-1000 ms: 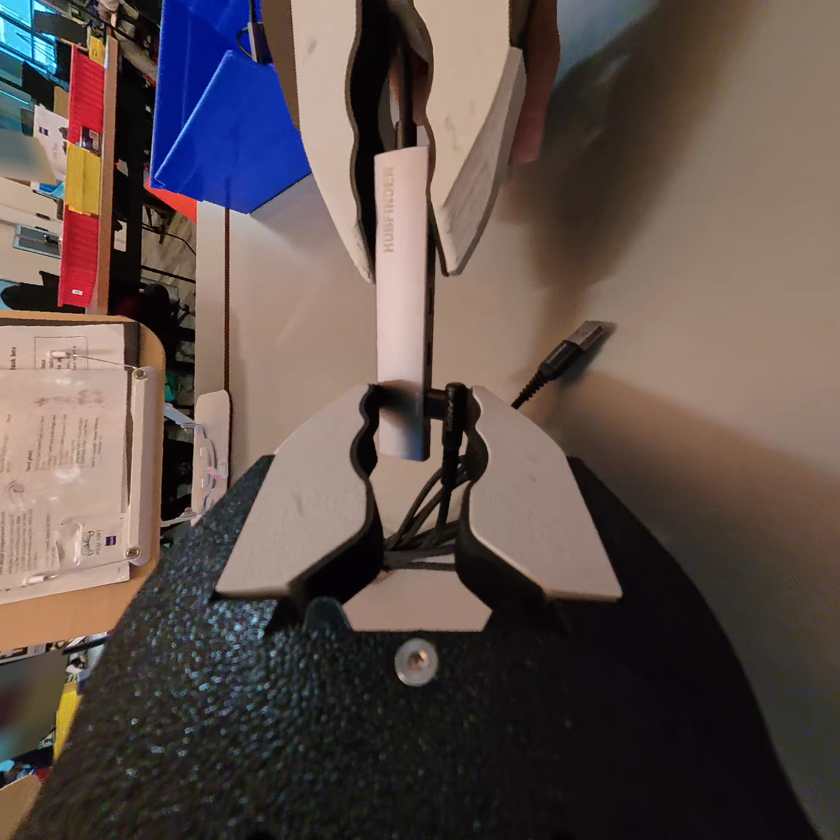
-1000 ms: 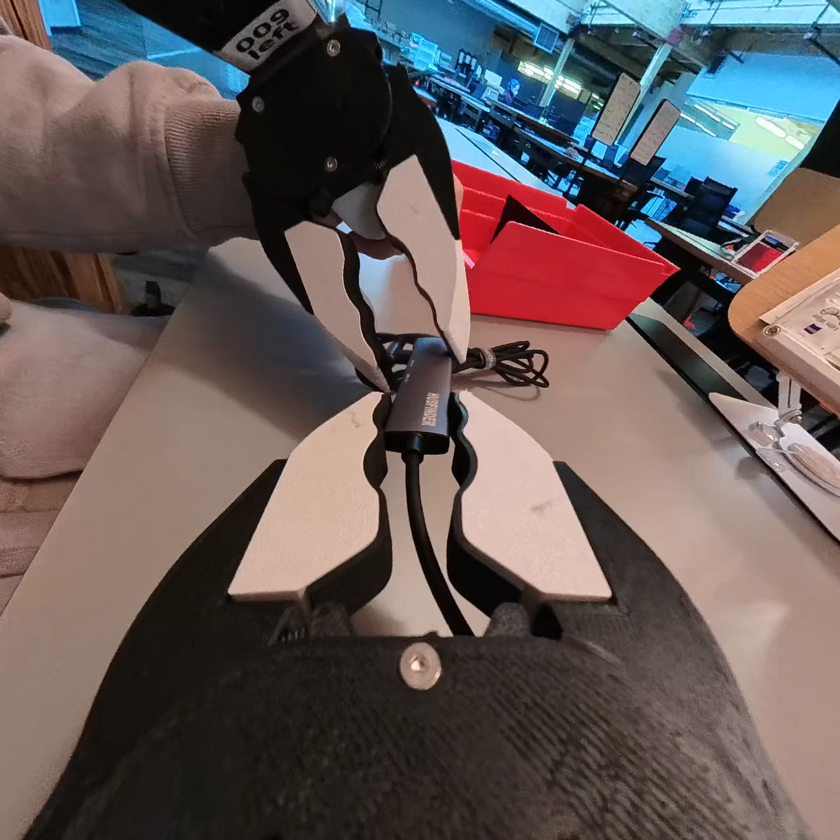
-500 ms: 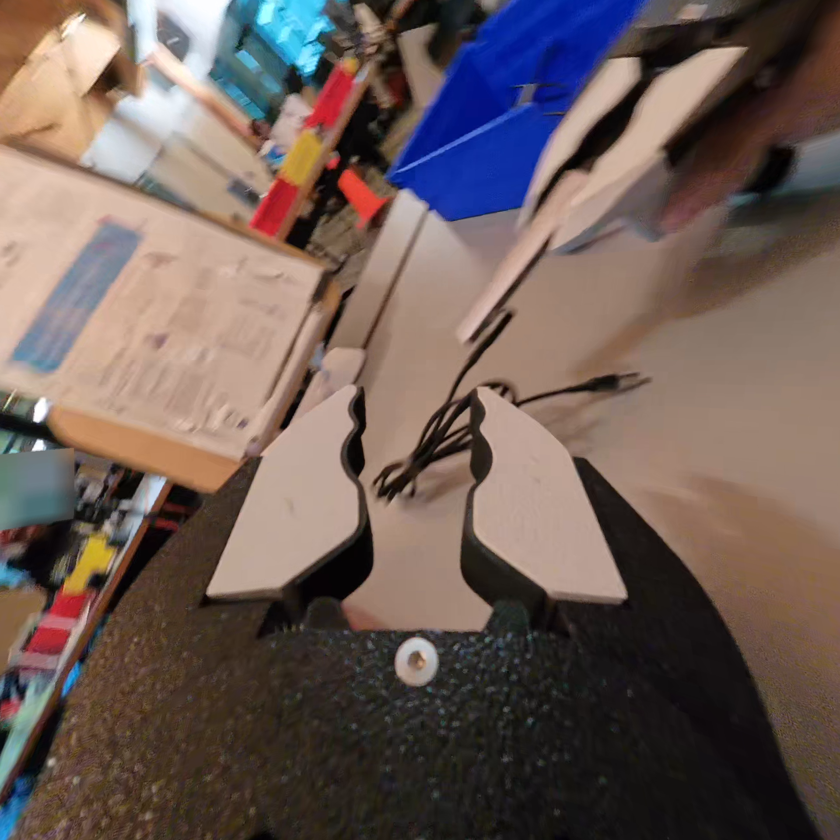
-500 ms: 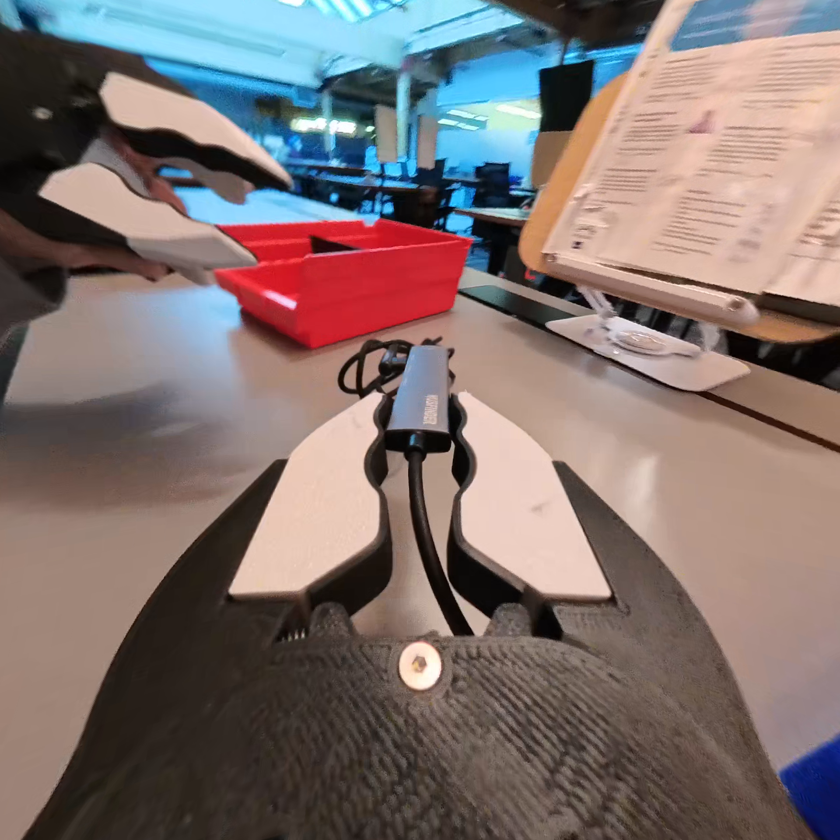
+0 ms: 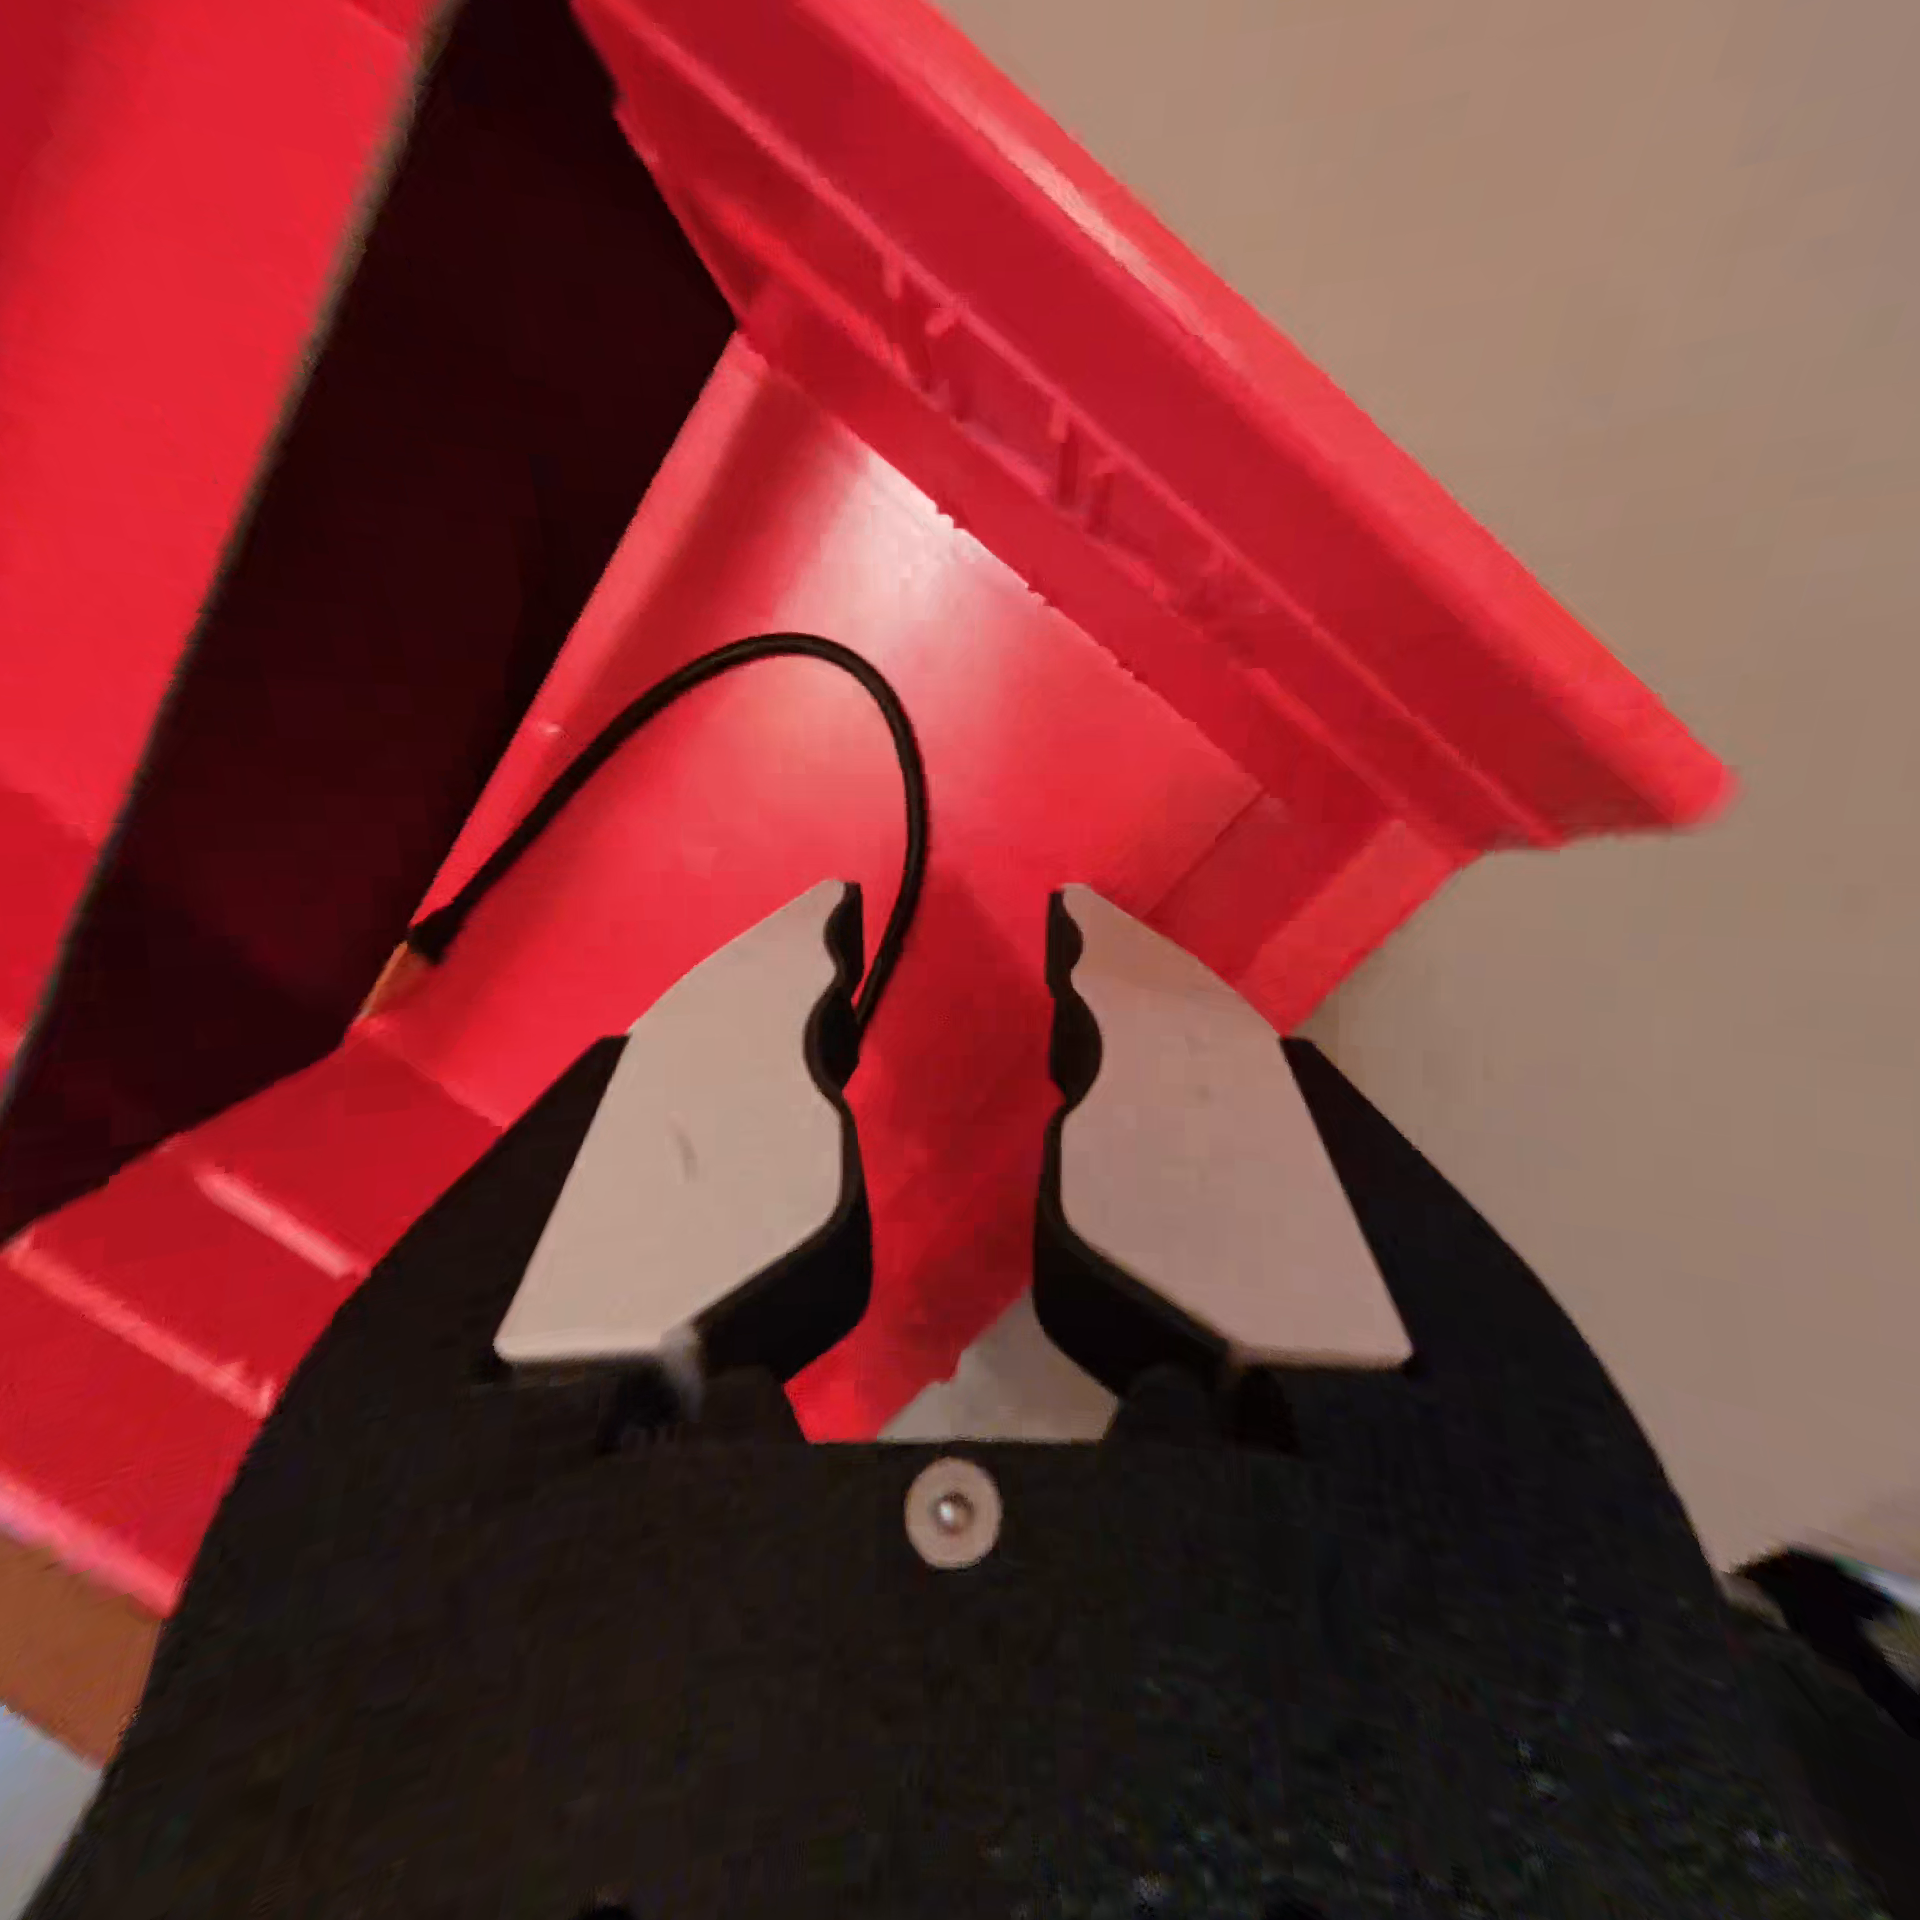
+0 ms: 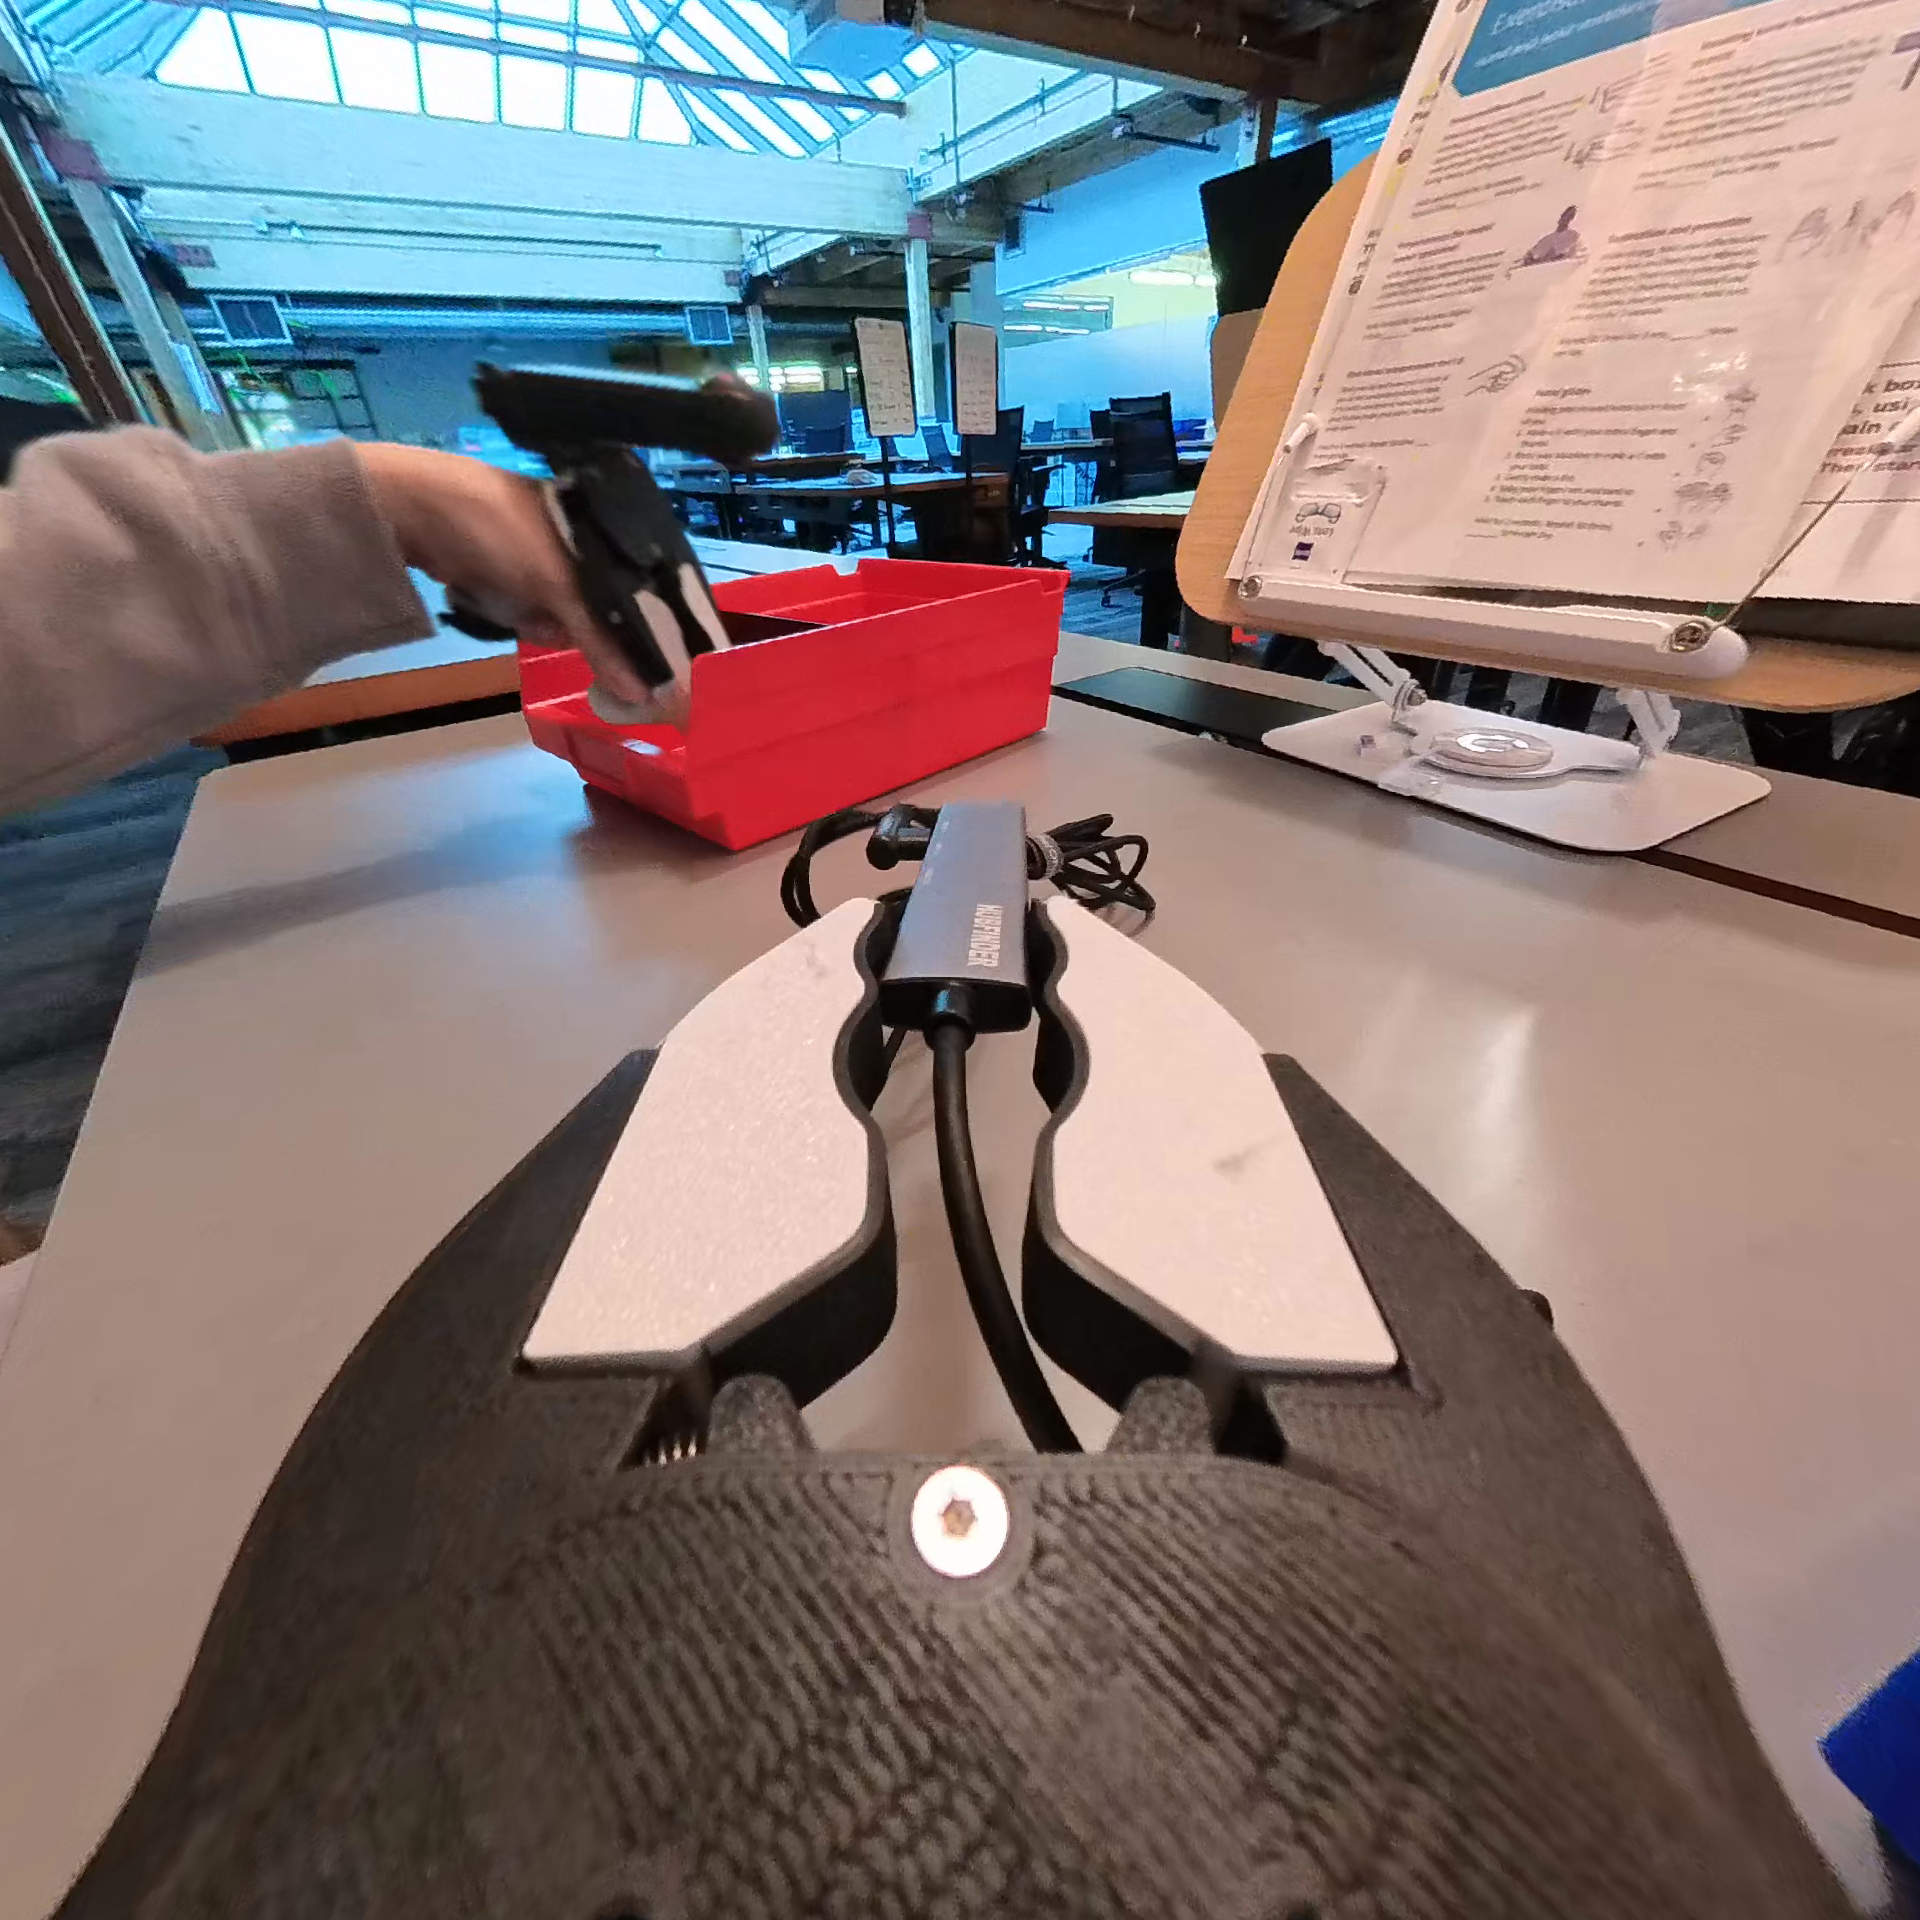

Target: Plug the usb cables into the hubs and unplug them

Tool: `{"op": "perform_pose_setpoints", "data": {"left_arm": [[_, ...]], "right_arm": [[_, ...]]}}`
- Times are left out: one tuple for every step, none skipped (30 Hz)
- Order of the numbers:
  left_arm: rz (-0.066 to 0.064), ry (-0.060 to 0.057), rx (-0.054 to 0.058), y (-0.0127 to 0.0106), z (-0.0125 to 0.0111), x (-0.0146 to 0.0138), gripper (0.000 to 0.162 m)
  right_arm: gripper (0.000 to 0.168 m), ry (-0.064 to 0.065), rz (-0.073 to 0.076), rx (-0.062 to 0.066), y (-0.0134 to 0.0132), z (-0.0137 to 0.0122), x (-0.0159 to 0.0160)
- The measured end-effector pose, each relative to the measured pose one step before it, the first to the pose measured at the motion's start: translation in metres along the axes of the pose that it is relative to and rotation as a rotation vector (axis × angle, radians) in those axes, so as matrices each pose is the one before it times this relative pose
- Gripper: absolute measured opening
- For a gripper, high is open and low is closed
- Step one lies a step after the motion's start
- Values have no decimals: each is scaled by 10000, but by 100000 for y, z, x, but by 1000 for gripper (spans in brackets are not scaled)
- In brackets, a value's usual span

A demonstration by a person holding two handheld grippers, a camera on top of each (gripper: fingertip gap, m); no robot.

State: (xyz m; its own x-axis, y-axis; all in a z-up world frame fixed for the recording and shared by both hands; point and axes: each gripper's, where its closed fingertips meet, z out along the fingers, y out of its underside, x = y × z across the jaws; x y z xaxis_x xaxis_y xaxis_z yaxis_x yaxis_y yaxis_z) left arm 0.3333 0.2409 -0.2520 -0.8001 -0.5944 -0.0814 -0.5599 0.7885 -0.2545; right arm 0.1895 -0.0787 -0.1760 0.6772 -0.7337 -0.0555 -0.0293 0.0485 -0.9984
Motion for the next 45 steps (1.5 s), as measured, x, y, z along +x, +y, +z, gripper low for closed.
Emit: {"op": "perform_pose_setpoints", "data": {"left_arm": [[-3,158,-547,59,852,-207,31],[4,-41,-494,38,723,-308,31],[7,-143,-426,29,560,-403,28],[-41,-178,-385,121,529,-390,30],[-50,62,-378,173,461,0,30],[-118,245,-161,-102,238,226,24],[-178,157,43,-280,41,60,22],[23,90,-80,-17,24,-66,22],[173,-32,16,-61,44,-196,6],[347,11,57,17,32,-91,3],[334,175,38,129,-127,185,3],[332,307,95,74,-329,425,3],[233,250,230,-93,-589,384,3],[150,393,267,-171,-829,632,3],[114,480,331,-275,-1028,822,3],[149,381,371,-398,-1169,786,3],[163,259,363,-443,-1306,768,3],[100,141,329,-468,-1420,728,3],[85,-40,358,-554,-1519,569,3],[71,-175,417,-653,-1621,454,3],[42,-226,460,-765,-1663,436,3],[6,-328,530,-911,-1682,312,3],[2,-406,623,-1128,-1663,269,3],[37,-422,664,-1285,-1570,318,3],[144,-436,650,-1377,-1398,412,3],[285,-356,636,-1466,-1162,651,3],[408,-169,645,-1566,-861,1072,3],[569,59,673,-1643,-492,1507,3],[737,217,749,-1688,-53,1844,3],[849,265,736,-1502,427,1934,3],[888,338,488,-900,845,2032,3],[953,402,163,-188,1187,2058,3],[1238,436,19,266,1422,2168,3],[1308,296,-40,511,1601,2136,3],[1214,291,-233,756,1698,2210,3],[1071,397,-515,1042,1715,2334,3],[810,215,-754,1208,1683,1937,3],[656,139,-817,1139,1497,1679,3],[682,289,-750,982,1219,1741,3],[565,199,-627,720,943,1459,3],[395,43,-352,317,667,1062,3],[311,131,-217,191,468,1033,3],[165,148,-155,153,341,936,3],[66,-36,-34,-2,234,584,3],[100,3,14,-15,158,577,3]], "right_arm": [[24,27,13,58,-68,-57,44],[24,45,7,92,-113,-91,61],[25,1,29,78,-88,-84,31],[25,-37,62,66,-86,-62,13],[25,-21,78,60,-73,-65,64],[25,6,77,57,-68,-54,85],[25,5,71,51,-51,-52,82],[25,-22,75,33,-38,-28,49],[25,-29,68,20,-31,-30,37],[25,-16,49,20,-26,-11,31],[24,10,30,27,-24,-29,44],[24,12,11,37,-45,-44,26],[24,-1,6,40,-48,-35,5],[24,-18,20,33,-41,-32,-6],[24,-21,37,26,-35,-29,13],[24,-7,51,20,-20,-19,49],[24,6,56,24,-27,-30,63],[24,3,52,29,-44,-26,60],[24,-10,46,26,-29,-29,36],[24,-10,40,18,-25,-14,31],[24,9,21,13,-14,-19,27],[24,9,0,2,-2,1,12],[25,-5,-11,-20,22,29,-16],[24,-8,-24,-35,48,30,-38],[24,-1,-35,-48,58,50,-37],[24,3,-40,-48,58,50,-28],[24,4,-44,-36,43,36,-45],[24,-1,-31,-26,24,30,-32],[24,2,-6,-13,21,11,-15],[24,19,8,14,-22,-18,34],[24,51,14,45,-57,-53,74],[24,71,23,70,-85,-78,111],[24,119,18,107,-128,-117,161],[24,158,-18,140,-168,-142,173],[24,110,-36,119,-146,-123,88],[24,60,-19,79,-94,-84,57],[24,27,11,43,-57,-54,36],[24,14,26,32,-37,-45,51],[24,44,27,26,-33,-14,78],[24,0,22,6,-5,-6,29],[24,-39,22,-27,36,35,-23],[24,-23,11,-30,32,24,-15],[25,-18,2,-19,28,22,-21],[25,-22,2,-13,8,14,-26],[25,-39,11,-14,16,15,-25]]}}
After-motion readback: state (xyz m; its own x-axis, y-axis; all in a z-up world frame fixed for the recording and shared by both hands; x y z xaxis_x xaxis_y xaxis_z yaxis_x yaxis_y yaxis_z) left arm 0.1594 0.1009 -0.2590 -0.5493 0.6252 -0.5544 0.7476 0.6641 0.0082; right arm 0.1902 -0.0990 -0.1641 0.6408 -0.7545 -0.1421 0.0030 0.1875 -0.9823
